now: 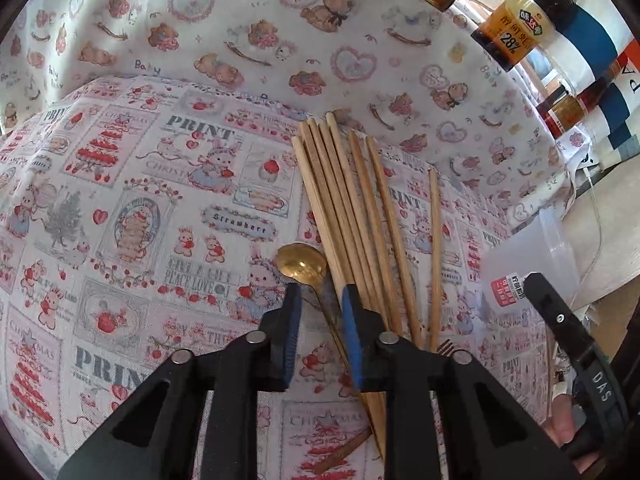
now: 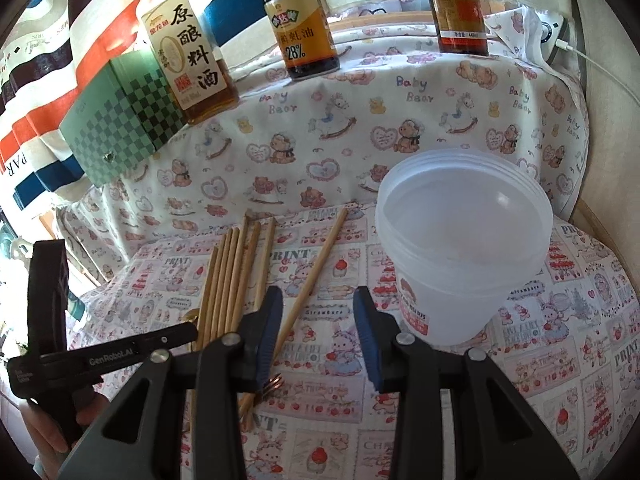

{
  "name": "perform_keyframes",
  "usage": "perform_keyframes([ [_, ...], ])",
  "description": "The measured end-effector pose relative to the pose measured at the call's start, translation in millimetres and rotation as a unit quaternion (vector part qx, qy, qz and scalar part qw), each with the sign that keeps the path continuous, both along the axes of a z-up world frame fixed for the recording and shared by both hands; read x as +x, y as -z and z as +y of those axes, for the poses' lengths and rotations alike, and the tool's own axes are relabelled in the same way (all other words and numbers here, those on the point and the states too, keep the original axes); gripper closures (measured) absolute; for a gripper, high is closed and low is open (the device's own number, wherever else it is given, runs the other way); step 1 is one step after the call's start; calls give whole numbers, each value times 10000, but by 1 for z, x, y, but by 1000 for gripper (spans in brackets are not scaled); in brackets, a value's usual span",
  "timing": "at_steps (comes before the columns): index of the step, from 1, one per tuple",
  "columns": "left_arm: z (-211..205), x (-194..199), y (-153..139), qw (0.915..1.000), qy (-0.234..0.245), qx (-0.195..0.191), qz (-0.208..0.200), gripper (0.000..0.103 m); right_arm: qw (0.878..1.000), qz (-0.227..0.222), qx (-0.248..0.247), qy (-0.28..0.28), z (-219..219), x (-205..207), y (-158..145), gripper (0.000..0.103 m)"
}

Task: Organize utensils
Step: 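Lower the left tool onto the gold spoon and close on its handle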

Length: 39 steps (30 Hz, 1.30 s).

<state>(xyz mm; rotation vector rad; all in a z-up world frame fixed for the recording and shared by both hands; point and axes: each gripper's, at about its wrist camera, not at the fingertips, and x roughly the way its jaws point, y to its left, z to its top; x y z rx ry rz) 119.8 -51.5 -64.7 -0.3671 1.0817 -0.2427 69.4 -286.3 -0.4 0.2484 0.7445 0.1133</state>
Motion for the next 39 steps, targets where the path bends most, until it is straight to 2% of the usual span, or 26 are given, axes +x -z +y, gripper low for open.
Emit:
perform_keyframes([
  [3,5,2,3,9995,-110,-264,138,98,10000,-37,-42,58,-2,-1,-1,69],
  [6,10,-1,-2,9997,-146,-197,42,103,9999,-65,-89,70,-1,-2,-1,69],
  [9,11,-5,-10,9994,-154,282,-111,103,9999,-68,-98,46,0,-2,-1,69],
  [10,12,-6,-12,9979,-152,610,-131,103,9999,-70,-110,39,0,-3,-1,69],
  [12,15,-6,-15,9916,-273,1242,-214,102,9999,-85,-143,24,1,-3,-1,69],
  [14,24,-7,-17,9864,-454,1563,-246,103,9998,-97,-197,40,2,-3,-1,69],
  [18,35,-6,-23,9910,-339,1281,-203,103,9998,-71,-195,41,1,-2,0,67],
  [21,37,-3,-26,9903,-308,1344,-197,101,9996,-93,-267,43,2,-2,0,67],
  [22,40,-2,-27,9906,-310,1314,-210,99,9994,-122,-317,63,2,-2,0,67],
  [26,45,0,-32,9918,-302,1196,-337,78,9993,-193,-298,73,1,-4,-3,67],
  [27,45,2,-32,9918,-314,1195,-338,75,9994,-194,-291,70,1,-4,-3,67],
  [29,47,6,-30,9916,-372,1202,-302,73,9993,-195,-319,55,2,-4,-3,67],
  [32,51,5,-28,9915,-583,1070,-453,66,9992,-189,-355,48,4,-4,-2,67],
  [34,55,6,-28,9899,-623,1159,-531,63,9992,-185,-354,32,4,-4,-2,67],
  [36,56,12,-21,9882,-649,1326,-408,63,9991,-183,-373,43,4,-4,-1,66],
  [39,62,16,-13,9906,-678,1159,-250,63,9992,-152,-357,51,4,-4,0,66],
])
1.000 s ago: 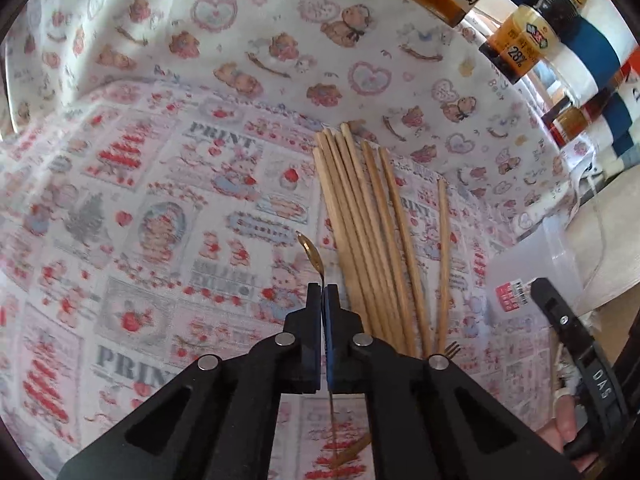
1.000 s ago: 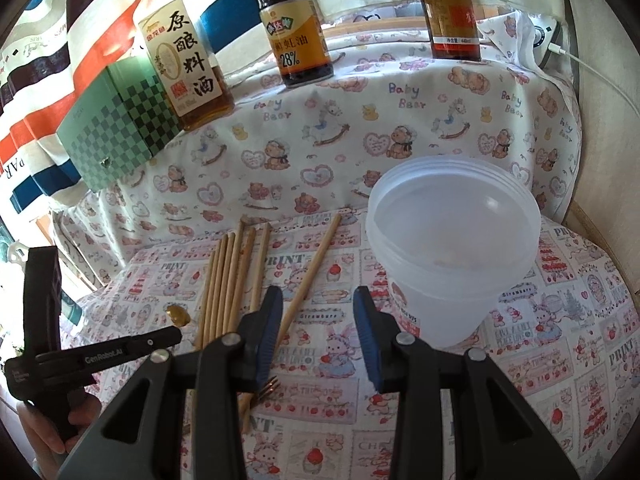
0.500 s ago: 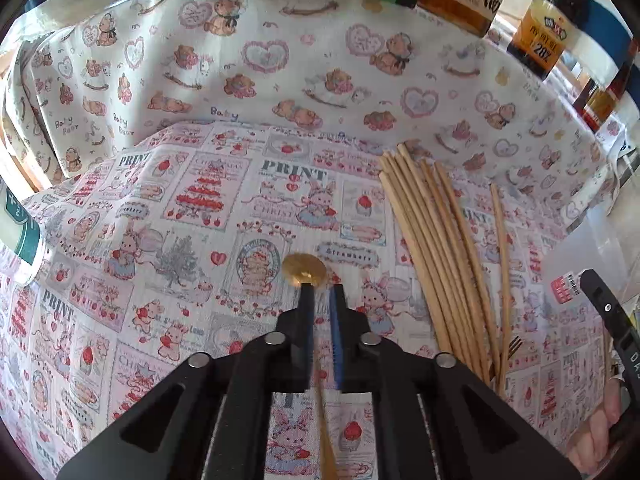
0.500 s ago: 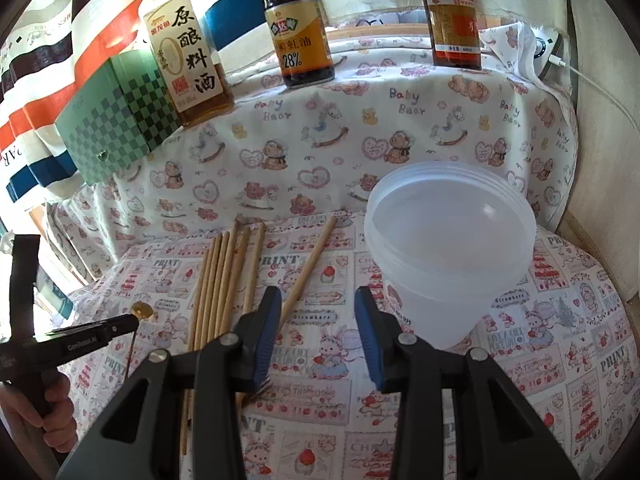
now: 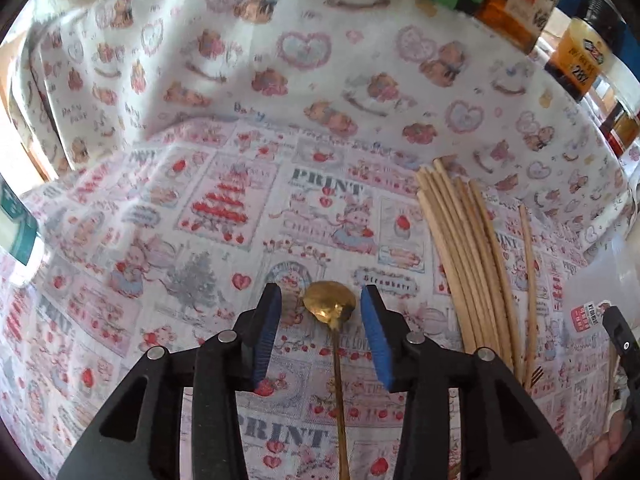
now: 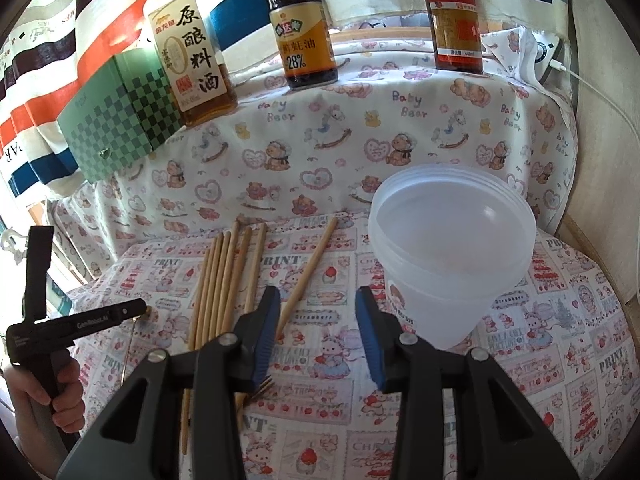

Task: Organize utensils
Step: 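Lower the left tool onto the gold spoon and close on its handle, then lift the spoon with the left tool while the right tool grasps the silver fork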

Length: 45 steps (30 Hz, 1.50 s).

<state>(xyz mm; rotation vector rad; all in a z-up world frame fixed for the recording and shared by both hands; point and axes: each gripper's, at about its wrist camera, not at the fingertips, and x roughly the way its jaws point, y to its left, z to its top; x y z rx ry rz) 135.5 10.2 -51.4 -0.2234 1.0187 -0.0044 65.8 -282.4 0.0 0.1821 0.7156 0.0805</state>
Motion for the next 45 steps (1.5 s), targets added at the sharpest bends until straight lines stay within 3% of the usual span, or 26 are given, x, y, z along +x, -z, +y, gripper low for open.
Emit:
perform_keyframes([
  [5,13,2,1,9985,5,-539,4,84,10000,-2,-25,15,0,0,0,65],
  [8,20,2,1,9978,-10,-665,42,84,10000,6,-19,18,1,1,-1,65],
  [17,9,-11,-11,9988,139,-423,-201,100,10000,-21,-67,43,0,0,-1,64],
  [22,-1,-10,-9,9988,277,-398,-110,101,10000,25,-70,36,0,1,0,63],
  [27,-16,-5,-4,9995,266,178,-28,94,9999,37,-98,33,2,1,1,63],
  [34,-10,6,2,9999,116,-31,67,94,10000,39,-85,17,2,1,1,63],
  [36,-7,7,2,9996,173,-199,54,99,10000,67,-33,-24,1,2,1,63],
  [38,-6,3,-8,9984,353,-396,-211,99,9999,117,82,-79,0,2,2,63],
  [40,-8,-12,-31,9946,509,-497,-760,99,9997,135,146,-108,0,2,1,63],
  [43,-11,-36,-65,9838,678,-543,-1569,99,9999,90,92,-105,1,0,0,63],
  [45,-12,-48,-79,9769,726,-635,-1905,99,9998,86,92,-134,2,0,0,63],
])
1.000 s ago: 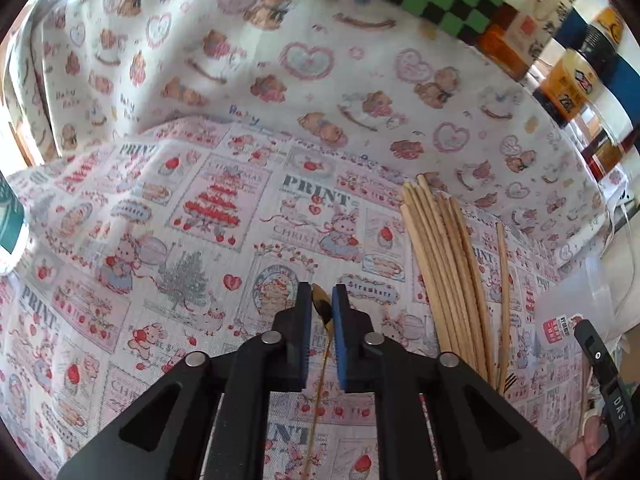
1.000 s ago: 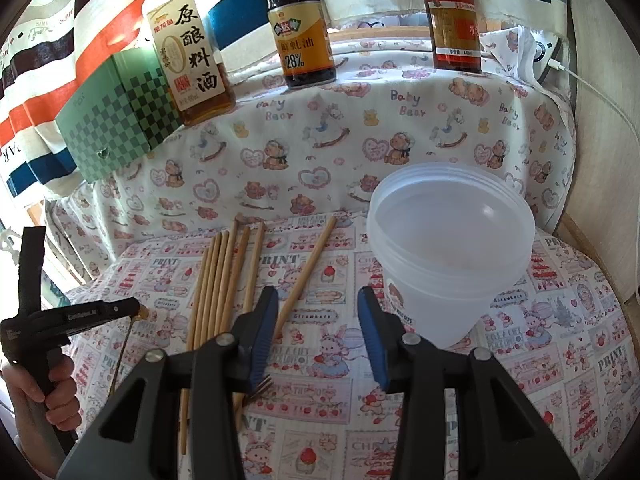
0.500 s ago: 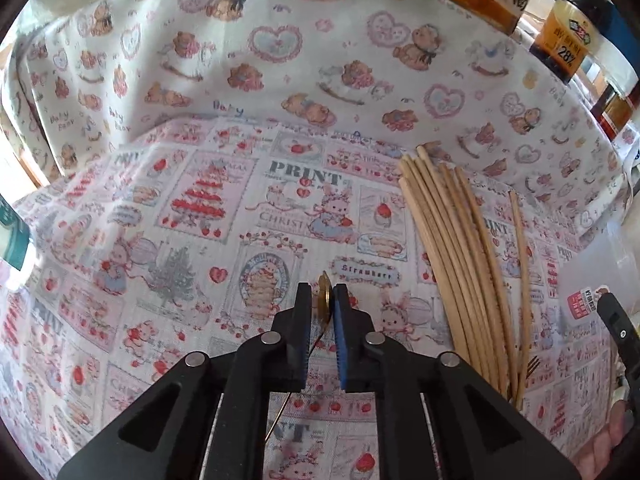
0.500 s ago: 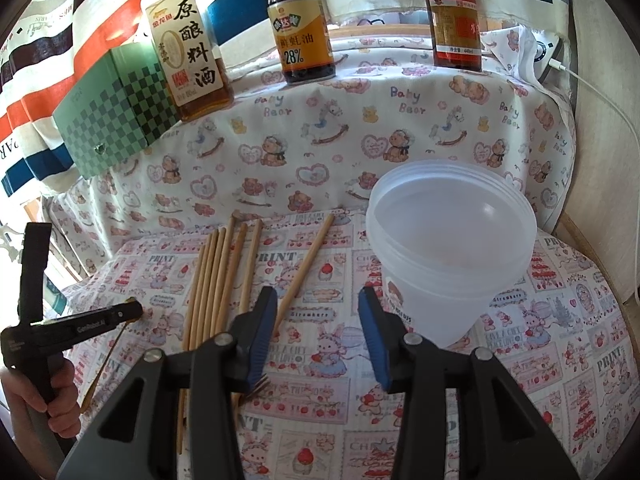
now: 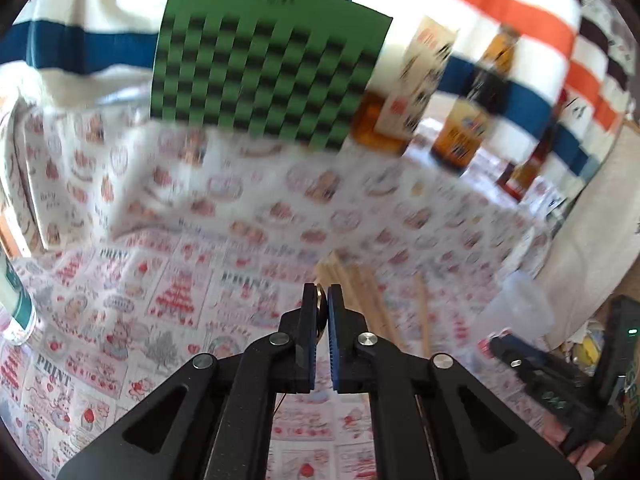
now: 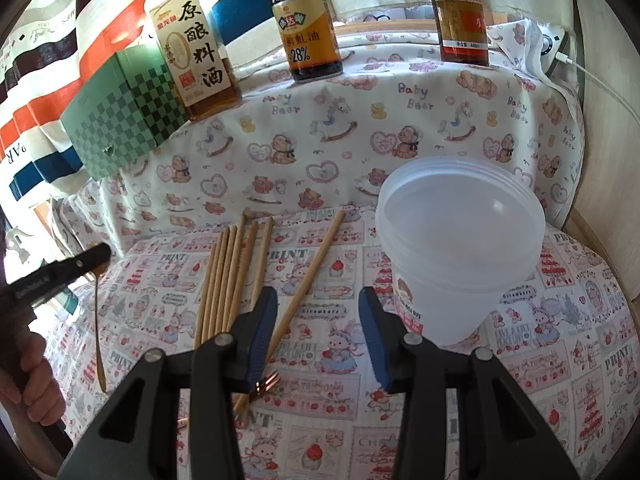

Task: Organize utensils
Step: 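Lift the spoon with the left tool while the right tool grasps the silver fork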

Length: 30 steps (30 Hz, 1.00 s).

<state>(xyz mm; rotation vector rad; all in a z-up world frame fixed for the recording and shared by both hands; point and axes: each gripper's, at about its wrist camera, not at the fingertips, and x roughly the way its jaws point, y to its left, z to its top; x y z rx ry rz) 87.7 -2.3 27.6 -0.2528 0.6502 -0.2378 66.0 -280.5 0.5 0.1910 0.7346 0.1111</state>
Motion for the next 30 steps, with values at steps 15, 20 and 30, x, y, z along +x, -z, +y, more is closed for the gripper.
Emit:
perform_keyframes([
  [15,1,-38,-38,9950,154,-372,-913,99,9999,-156,-22,0,-1,-5,-6,63],
  [20,2,-33,-29,9952,1,-419,-882,99,9992,112,272,-280,2,0,2,67],
  [30,16,-41,-24,9884,-6,-1077,-1071,99,9920,983,385,-686,27,8,32,81],
])
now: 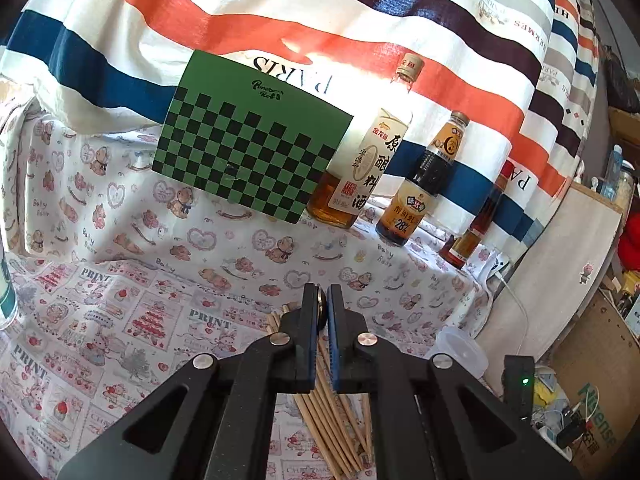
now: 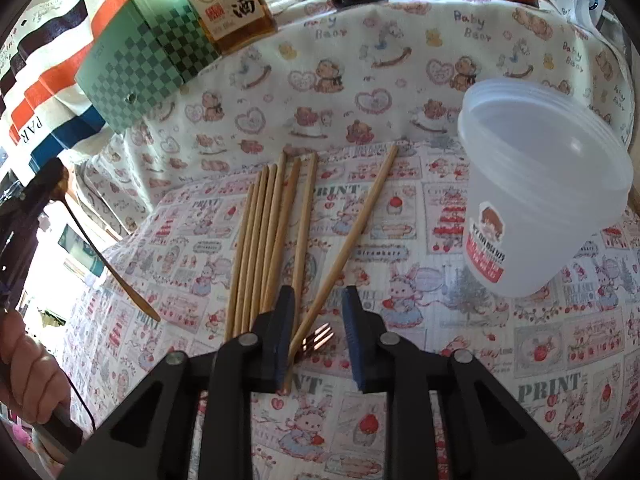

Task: Organize utensils
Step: 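Lift the spoon with the left tool while the right tool grasps the silver fork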

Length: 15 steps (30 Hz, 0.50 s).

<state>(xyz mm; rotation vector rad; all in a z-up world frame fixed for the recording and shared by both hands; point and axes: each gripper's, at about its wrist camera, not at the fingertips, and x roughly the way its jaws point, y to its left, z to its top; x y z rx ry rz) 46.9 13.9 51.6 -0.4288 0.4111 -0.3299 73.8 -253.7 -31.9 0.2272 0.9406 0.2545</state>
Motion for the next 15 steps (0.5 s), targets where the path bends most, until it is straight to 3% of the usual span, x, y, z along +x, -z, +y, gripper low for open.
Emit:
perform_keyframes([
  [7,4,5,10,9986,157,-492,79,99,9993,312,-191,64,6,4,14,85],
  [12,4,3,9,9991,78,-423,42,99,9988,445,-35,223,-2,6,18,86],
  [15,6,3,10,9989,81,-465,67,99,9983,533,184,174,-5,7,20,92],
])
